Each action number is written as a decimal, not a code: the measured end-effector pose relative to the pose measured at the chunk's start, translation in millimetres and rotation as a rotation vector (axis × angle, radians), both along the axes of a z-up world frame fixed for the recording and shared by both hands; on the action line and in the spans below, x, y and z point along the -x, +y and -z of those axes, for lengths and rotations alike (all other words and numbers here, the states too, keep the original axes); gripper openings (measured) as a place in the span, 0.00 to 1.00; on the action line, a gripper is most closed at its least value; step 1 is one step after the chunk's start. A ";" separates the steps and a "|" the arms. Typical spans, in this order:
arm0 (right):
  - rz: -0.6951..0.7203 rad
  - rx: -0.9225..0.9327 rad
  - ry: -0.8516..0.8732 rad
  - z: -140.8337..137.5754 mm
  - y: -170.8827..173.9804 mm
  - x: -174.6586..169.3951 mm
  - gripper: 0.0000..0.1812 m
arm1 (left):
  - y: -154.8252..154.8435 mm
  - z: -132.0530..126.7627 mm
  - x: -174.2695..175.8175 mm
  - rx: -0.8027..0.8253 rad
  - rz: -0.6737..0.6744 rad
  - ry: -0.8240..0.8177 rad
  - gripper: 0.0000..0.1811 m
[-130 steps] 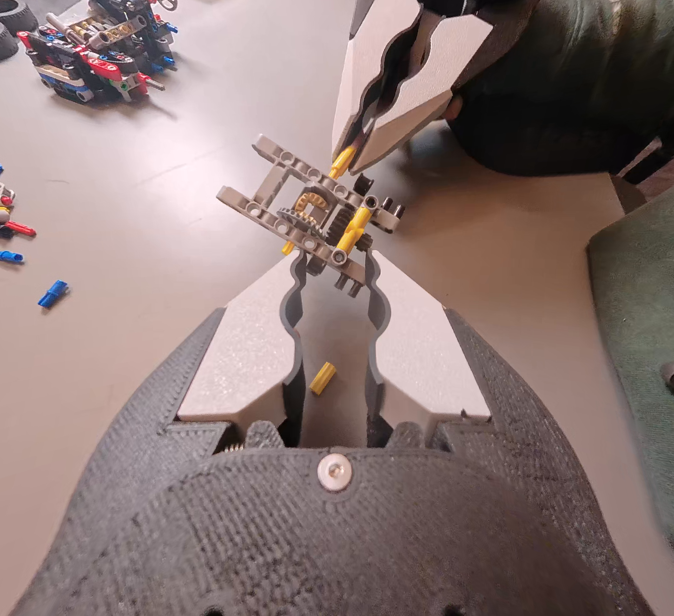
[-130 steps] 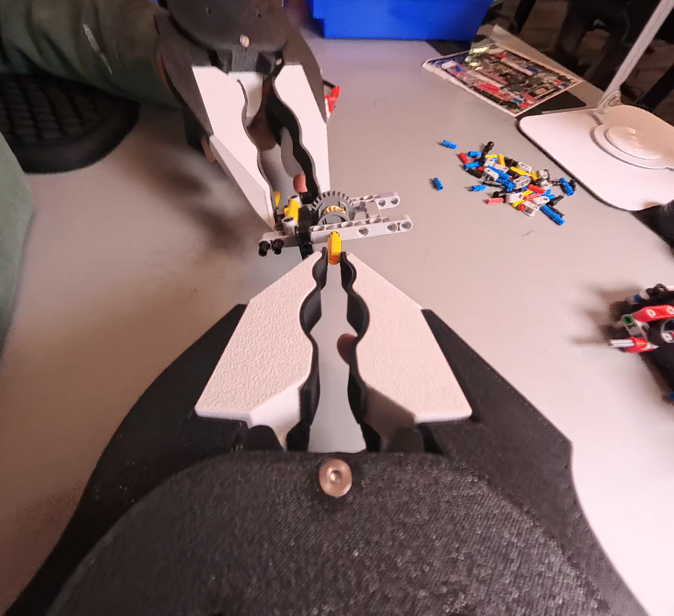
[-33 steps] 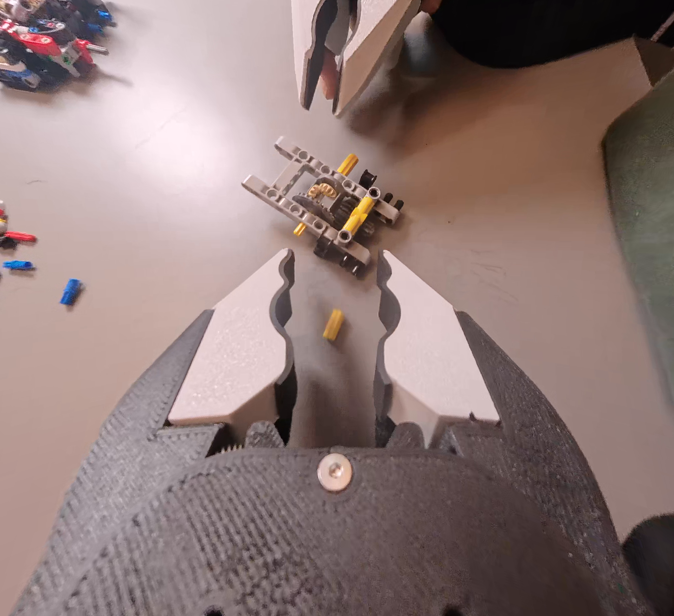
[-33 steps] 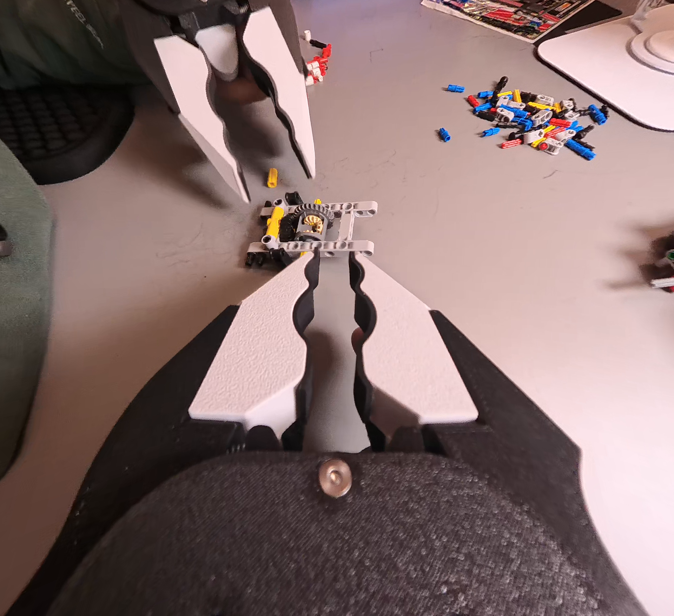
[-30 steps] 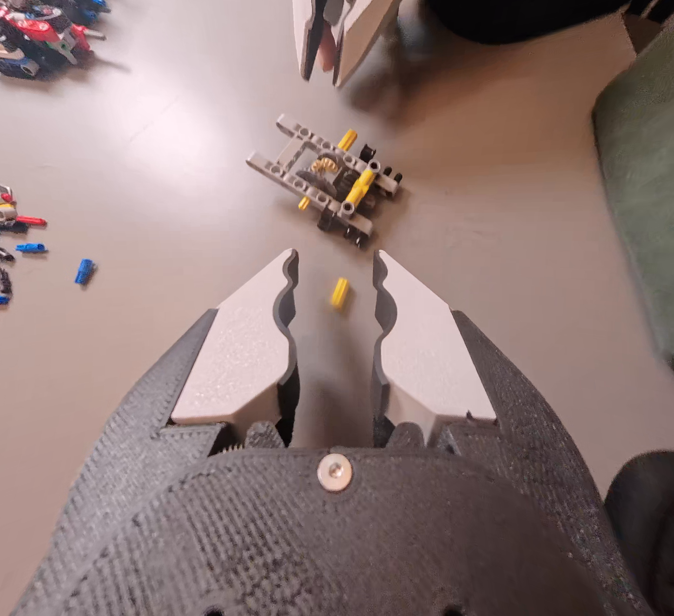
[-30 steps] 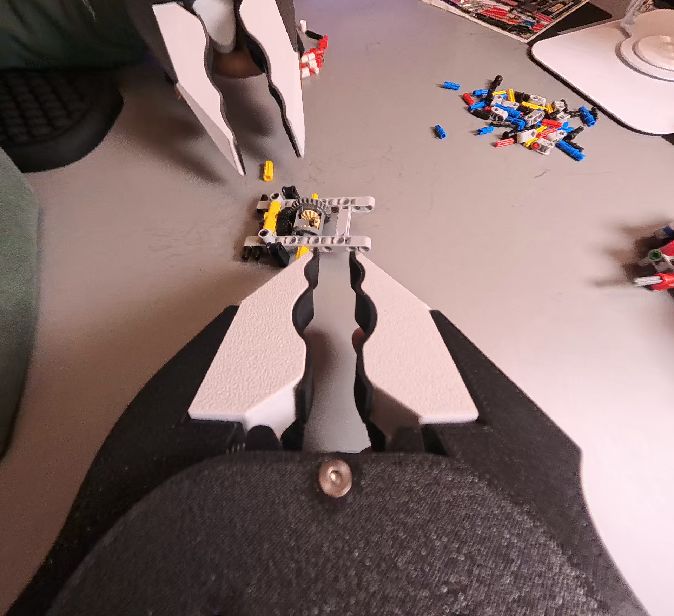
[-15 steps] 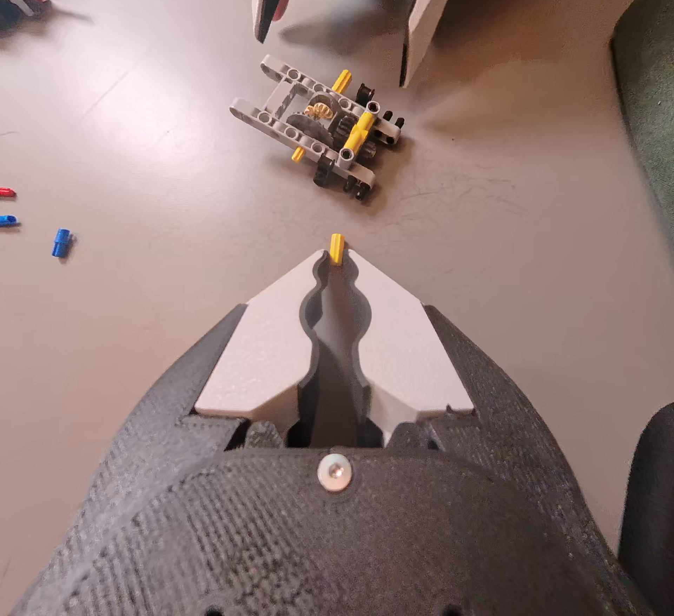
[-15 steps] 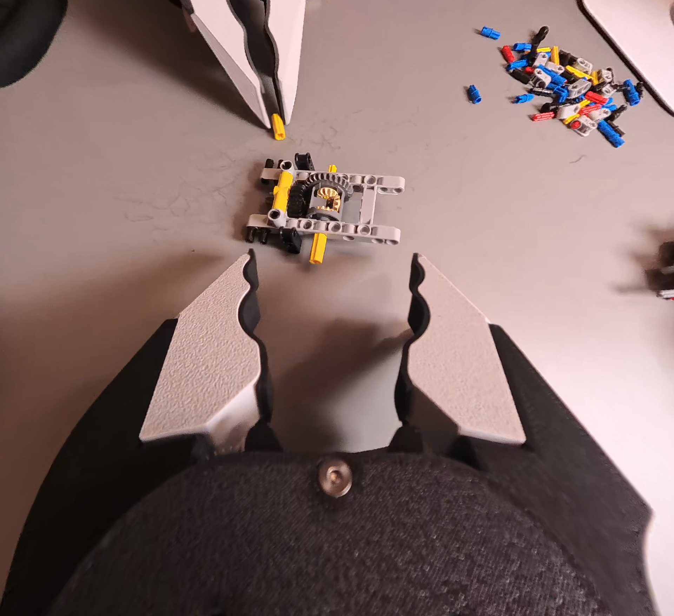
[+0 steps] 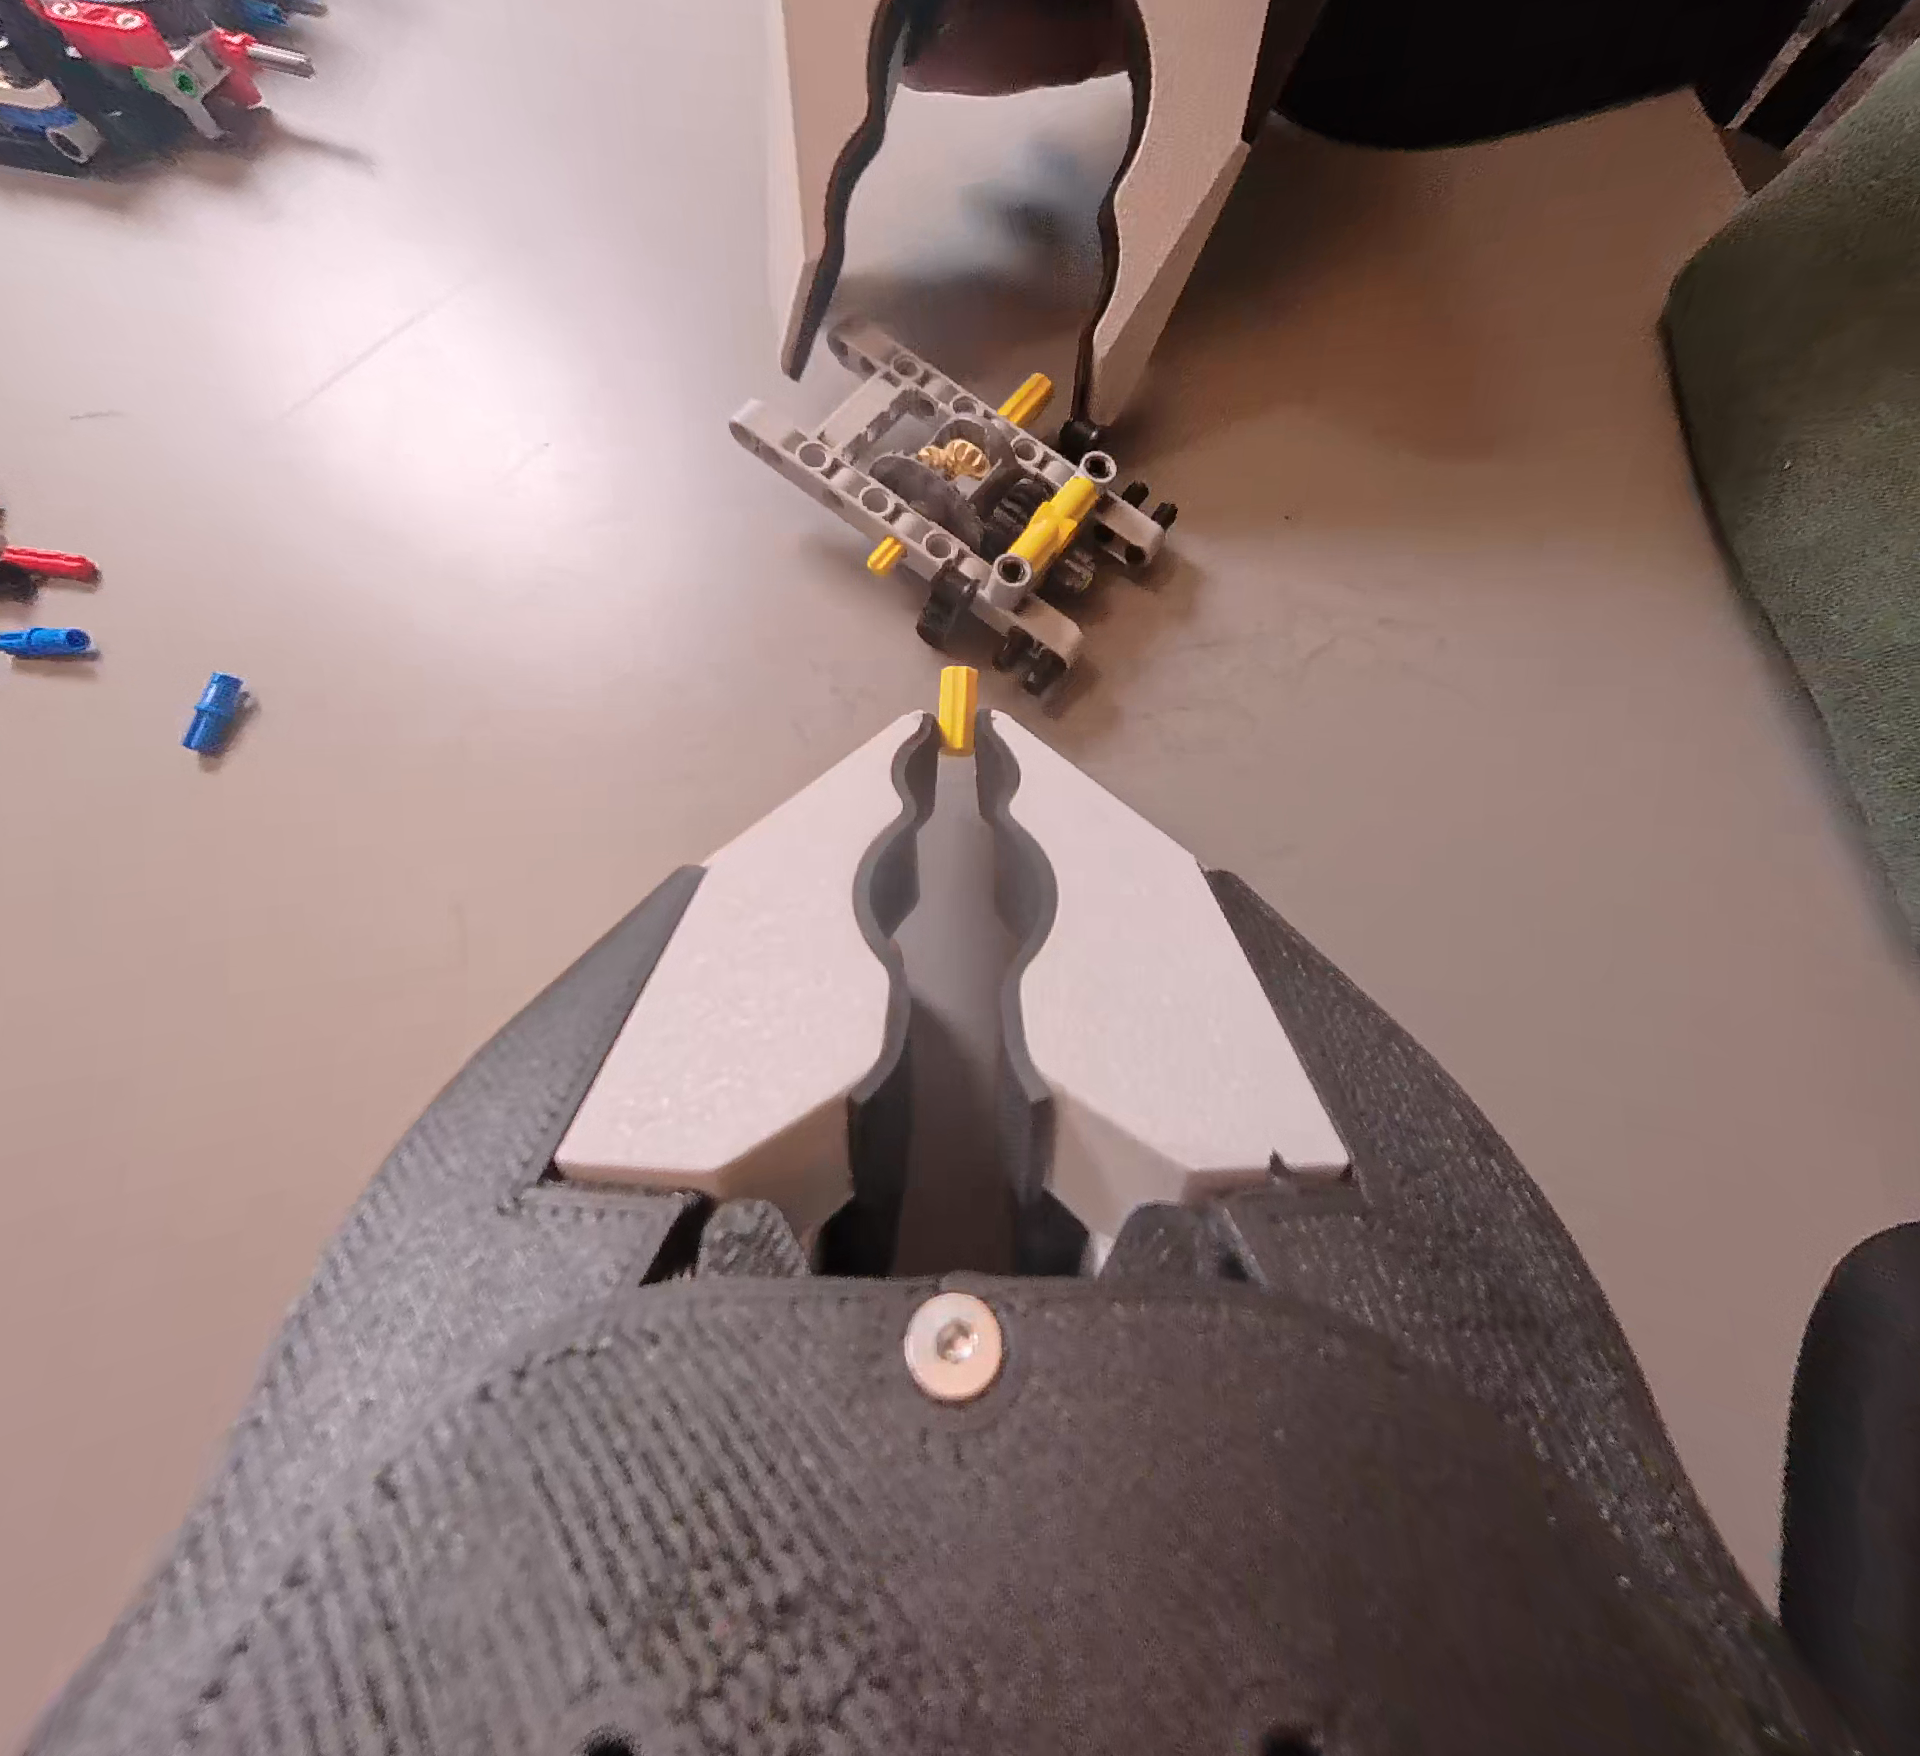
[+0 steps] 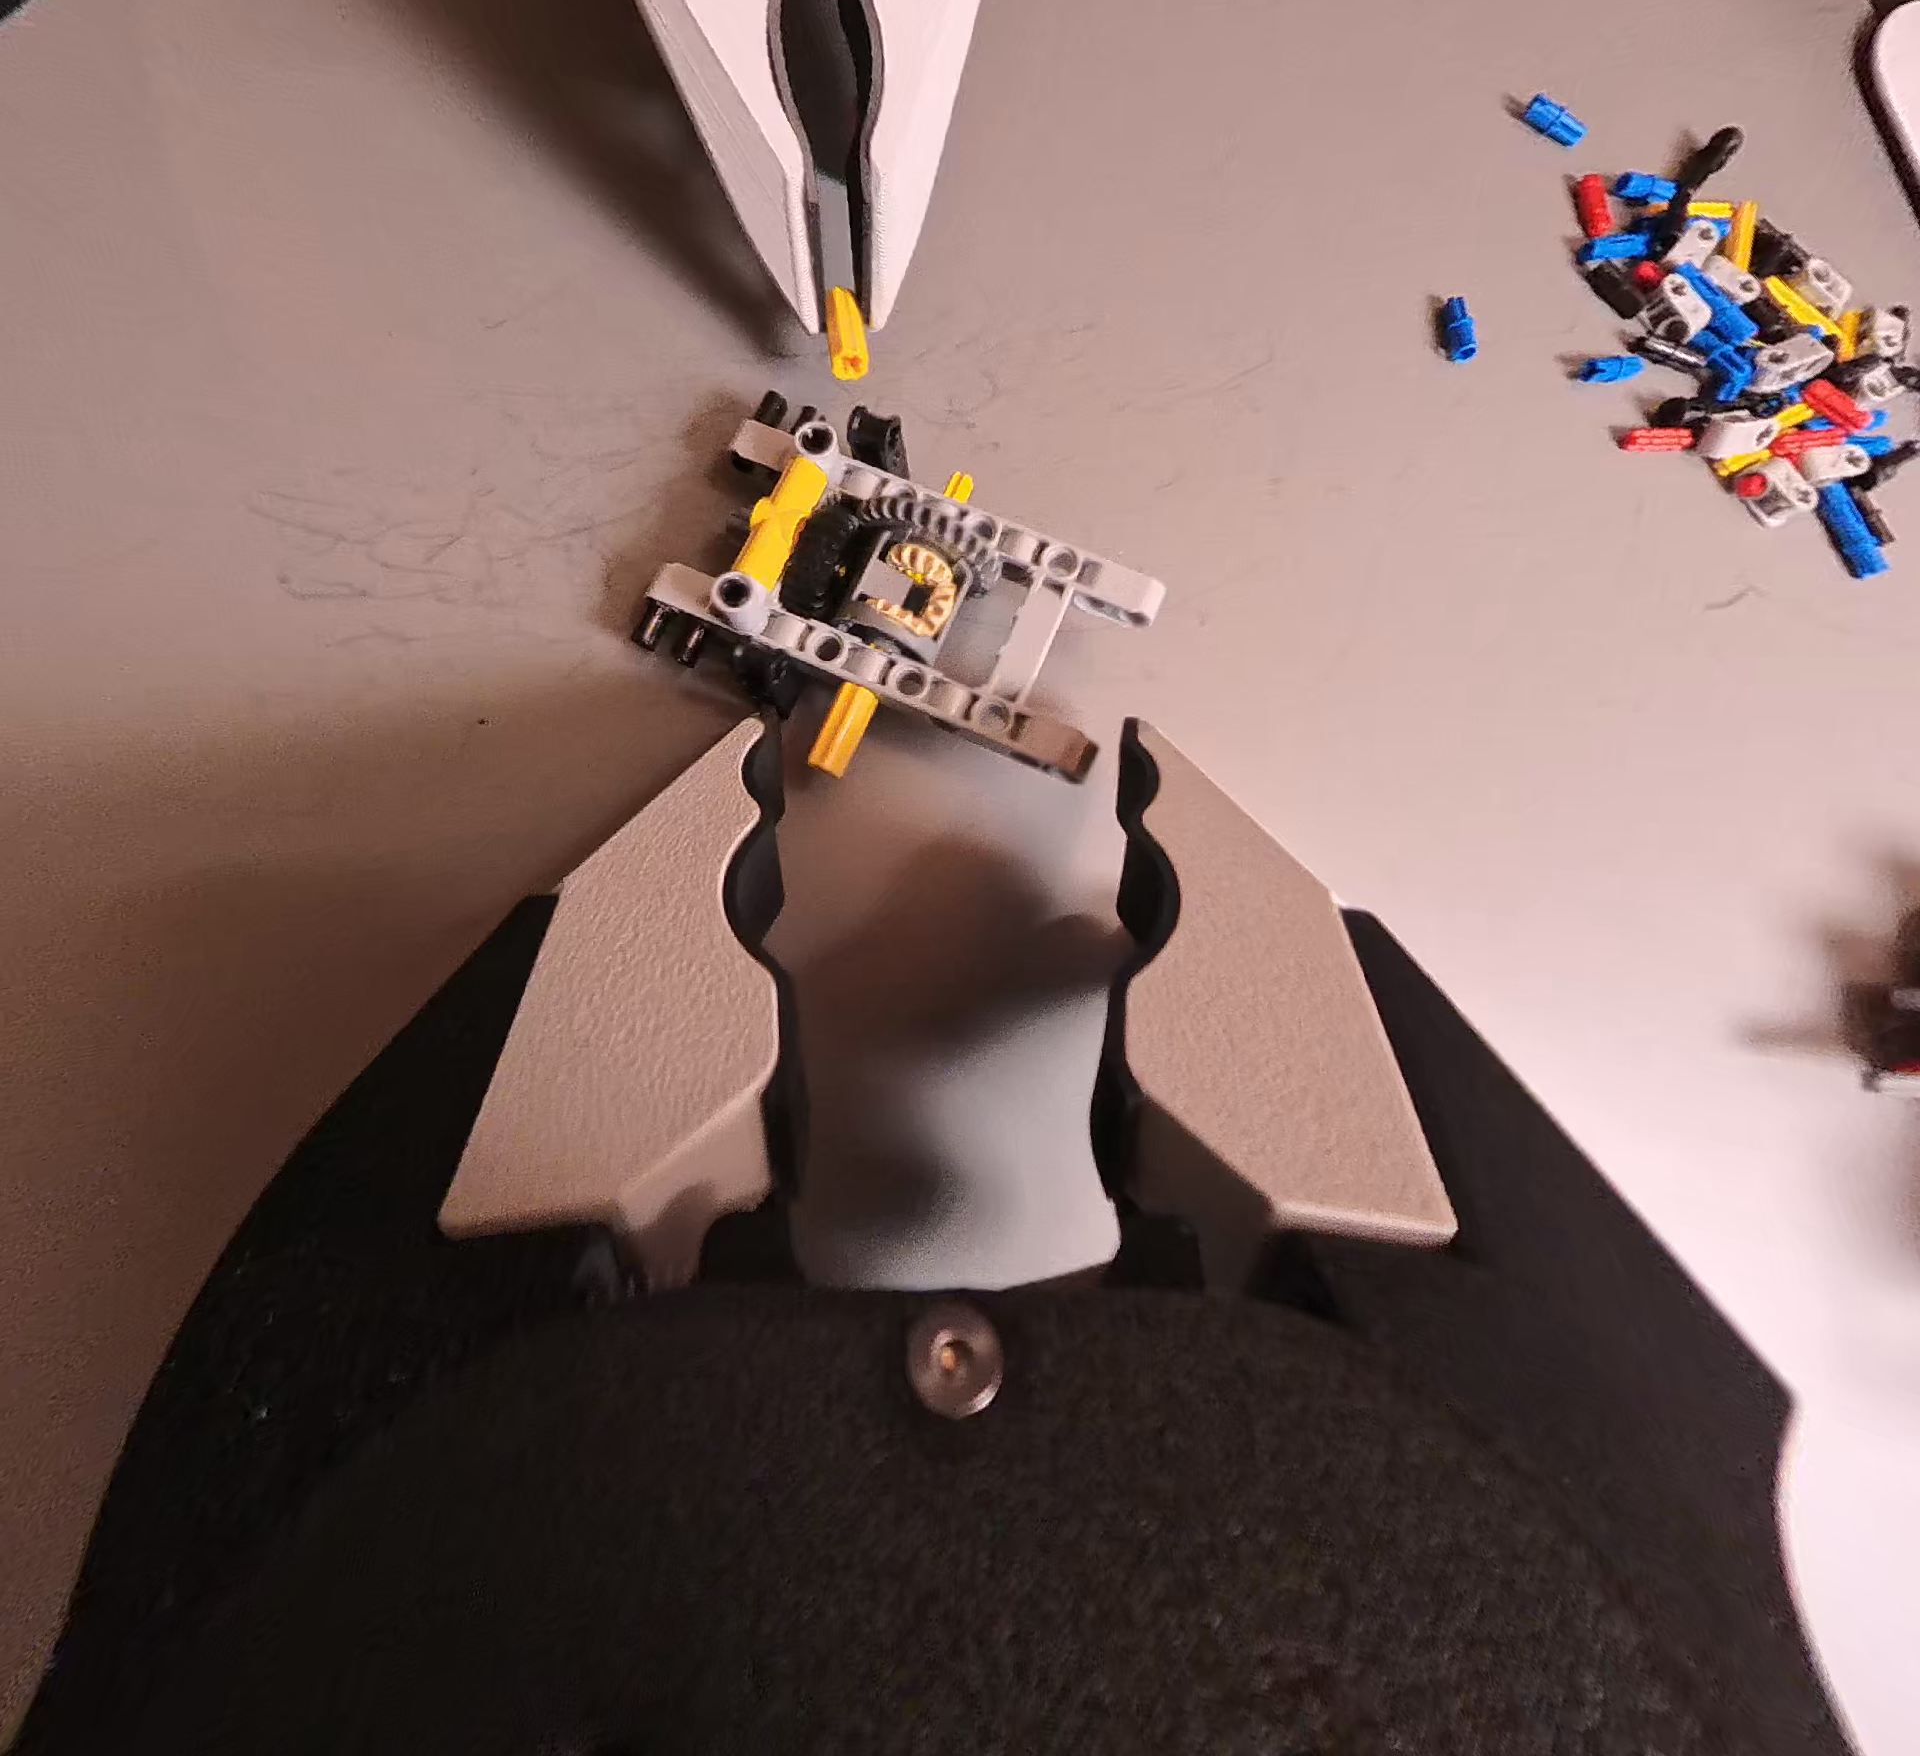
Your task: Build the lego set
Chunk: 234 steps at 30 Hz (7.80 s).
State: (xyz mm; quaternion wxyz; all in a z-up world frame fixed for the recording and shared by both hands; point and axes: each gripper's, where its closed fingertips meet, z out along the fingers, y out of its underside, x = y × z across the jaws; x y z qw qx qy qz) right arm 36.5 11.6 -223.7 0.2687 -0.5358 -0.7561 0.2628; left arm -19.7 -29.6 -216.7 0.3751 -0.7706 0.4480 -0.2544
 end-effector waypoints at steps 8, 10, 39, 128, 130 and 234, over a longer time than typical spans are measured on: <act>-0.052 0.004 0.040 -15.0 15.7 9.6 0.32 | -4.2 1.2 -6.2 -0.001 0.026 0.000 0.03; -0.056 0.027 0.053 -20.0 11.7 7.0 0.36 | -4.3 1.4 -5.7 0.000 0.025 0.003 0.03; -0.203 -0.003 -0.067 5.2 -28.1 4.9 0.52 | -6.2 0.8 -13.4 0.050 0.038 -0.031 0.03; -0.172 0.064 0.285 -25.7 -16.0 -3.9 0.03 | 2.8 -20.5 -17.2 0.632 -0.083 -0.486 0.02; -0.164 0.088 0.327 -35.7 -16.4 -2.7 0.03 | 4.1 -29.0 -15.8 0.624 -0.076 -0.542 0.02; -0.152 0.686 0.636 -113.4 -31.7 0.7 0.03 | -1.4 -133.0 -15.3 -0.140 0.071 -0.885 0.01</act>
